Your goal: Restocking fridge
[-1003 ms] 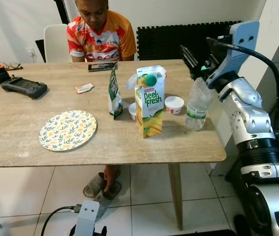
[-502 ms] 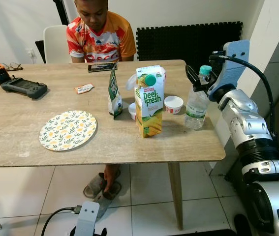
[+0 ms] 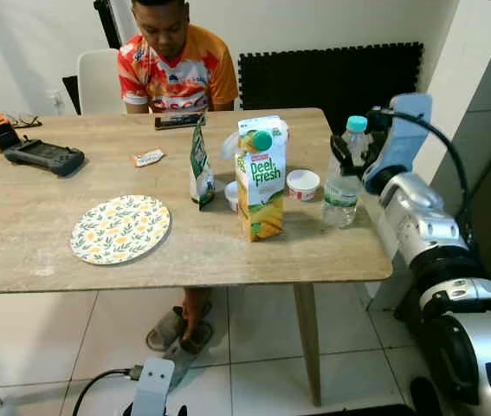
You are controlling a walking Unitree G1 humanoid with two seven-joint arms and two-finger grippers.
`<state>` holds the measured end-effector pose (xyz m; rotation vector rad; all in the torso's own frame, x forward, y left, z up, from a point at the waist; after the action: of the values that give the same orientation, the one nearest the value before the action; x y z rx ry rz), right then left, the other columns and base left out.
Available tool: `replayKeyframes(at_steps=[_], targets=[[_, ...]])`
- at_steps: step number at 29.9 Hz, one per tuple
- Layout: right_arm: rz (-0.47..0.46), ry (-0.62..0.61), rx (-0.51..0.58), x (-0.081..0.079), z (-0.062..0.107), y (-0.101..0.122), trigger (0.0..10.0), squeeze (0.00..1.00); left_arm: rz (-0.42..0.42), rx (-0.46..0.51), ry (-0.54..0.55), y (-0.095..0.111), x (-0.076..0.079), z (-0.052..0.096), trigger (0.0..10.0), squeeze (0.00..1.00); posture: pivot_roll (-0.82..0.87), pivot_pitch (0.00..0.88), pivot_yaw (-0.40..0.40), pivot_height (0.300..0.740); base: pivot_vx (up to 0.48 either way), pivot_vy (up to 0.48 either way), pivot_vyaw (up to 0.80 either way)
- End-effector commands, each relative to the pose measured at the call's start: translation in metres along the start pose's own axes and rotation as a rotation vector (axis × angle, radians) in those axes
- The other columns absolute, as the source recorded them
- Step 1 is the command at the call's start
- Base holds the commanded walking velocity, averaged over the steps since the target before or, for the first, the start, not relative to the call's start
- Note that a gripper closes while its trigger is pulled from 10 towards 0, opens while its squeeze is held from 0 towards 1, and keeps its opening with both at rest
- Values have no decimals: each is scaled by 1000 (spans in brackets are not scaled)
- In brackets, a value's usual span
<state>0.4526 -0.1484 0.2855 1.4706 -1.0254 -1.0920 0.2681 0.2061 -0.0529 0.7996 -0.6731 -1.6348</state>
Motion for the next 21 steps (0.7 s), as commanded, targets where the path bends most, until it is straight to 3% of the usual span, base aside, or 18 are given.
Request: replayKeyframes(at_steps=[1, 21], targets=[[-10, 2, 11, -2, -1, 1, 10000, 0, 2, -34, 18, -11, -7, 4, 10000, 0, 44, 156, 29, 740, 0, 0, 0], [-7, -3, 29, -9, -8, 8, 10000, 0, -6, -30, 19, -13, -11, 5, 10000, 0, 52, 207, 21, 740, 0, 0, 0]])
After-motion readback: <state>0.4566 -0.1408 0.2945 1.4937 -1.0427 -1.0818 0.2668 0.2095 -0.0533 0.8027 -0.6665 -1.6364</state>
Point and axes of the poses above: a point about 5 cm out from each wrist's last joint towards the gripper, its own z axis pointing back from the gripper into the wrist, its own y axis along the axis of the wrist's last joint, x = y × z, the point moved 3 cm from there along -z, pointing out of the wrist towards the gripper, and after that the axes turned 2 degrees about -z, right-handed, at the moved point
